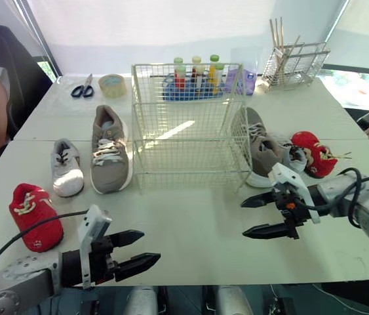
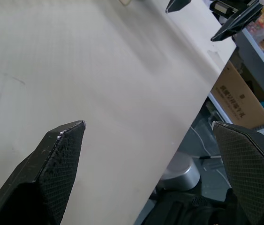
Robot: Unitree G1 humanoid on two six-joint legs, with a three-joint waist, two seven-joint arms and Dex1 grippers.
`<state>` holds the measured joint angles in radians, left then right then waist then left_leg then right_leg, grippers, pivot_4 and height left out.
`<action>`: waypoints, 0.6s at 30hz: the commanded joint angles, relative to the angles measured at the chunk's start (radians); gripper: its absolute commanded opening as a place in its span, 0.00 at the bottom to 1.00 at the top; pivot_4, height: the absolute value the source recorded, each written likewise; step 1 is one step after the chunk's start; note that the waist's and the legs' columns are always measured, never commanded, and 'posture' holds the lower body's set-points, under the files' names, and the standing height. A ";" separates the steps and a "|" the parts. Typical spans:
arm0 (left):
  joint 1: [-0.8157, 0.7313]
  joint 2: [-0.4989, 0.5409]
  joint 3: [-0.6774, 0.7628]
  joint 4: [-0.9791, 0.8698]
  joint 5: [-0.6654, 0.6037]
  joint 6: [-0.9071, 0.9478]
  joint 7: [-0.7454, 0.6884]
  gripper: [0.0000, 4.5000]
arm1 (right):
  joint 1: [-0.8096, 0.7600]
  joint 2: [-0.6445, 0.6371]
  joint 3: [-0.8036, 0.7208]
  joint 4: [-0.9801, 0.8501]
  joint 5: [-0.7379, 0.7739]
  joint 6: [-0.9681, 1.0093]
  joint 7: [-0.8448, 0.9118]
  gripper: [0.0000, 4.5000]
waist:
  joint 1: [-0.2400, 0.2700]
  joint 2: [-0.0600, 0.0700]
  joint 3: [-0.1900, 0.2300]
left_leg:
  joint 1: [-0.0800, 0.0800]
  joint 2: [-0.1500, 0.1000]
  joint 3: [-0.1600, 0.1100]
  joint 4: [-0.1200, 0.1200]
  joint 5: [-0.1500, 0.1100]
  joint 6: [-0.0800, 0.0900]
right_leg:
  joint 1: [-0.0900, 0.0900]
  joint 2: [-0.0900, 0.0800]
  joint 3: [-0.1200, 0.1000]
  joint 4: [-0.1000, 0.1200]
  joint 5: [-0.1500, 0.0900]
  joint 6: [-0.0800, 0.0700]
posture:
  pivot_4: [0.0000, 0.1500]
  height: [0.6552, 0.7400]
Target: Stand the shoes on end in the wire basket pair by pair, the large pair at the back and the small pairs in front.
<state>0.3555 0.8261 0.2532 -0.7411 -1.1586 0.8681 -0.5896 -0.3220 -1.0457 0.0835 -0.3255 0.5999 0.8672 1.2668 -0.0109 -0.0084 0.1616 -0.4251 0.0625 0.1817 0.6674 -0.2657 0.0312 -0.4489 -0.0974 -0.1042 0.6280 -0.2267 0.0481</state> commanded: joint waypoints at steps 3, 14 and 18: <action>-0.047 0.010 -0.043 0.012 0.040 -0.007 -0.026 0.99 | 0.013 -0.048 -0.089 -0.064 0.030 0.005 -0.009 1.00 | 0.000 0.000 0.000 | 0.000 0.000 0.000 0.000 0.000 0.000 | 0.000 0.000 0.000 0.000 0.000 0.000 | 1.00 0.94; -0.445 0.274 0.095 0.133 -0.079 0.055 -0.211 0.99 | -0.615 -0.093 0.085 0.119 -0.089 -0.090 0.184 1.00 | -0.005 0.005 0.005 | -0.001 0.002 0.001 -0.003 0.001 -0.002 | -0.010 0.002 -0.002 0.000 0.001 -0.002 | 1.00 0.94; -0.534 0.273 0.088 0.132 -0.130 0.071 -0.180 0.99 | -0.690 -0.016 0.209 0.200 -0.195 -0.197 0.262 1.00 | -0.007 0.004 0.005 | -0.003 0.001 0.005 -0.003 0.005 -0.006 | -0.007 0.002 -0.001 0.002 0.002 0.003 | 1.00 0.94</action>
<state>-0.1549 1.0978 0.3281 -0.5954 -1.2441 0.9335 -0.7804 -0.9695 -1.0694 0.2672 -0.1455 0.4518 0.7254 1.4897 -0.0180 -0.0040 0.1667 -0.4286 0.0635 0.1877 0.6650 -0.2606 0.0249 -0.4566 -0.0949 -0.1055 0.6301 -0.2240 0.0519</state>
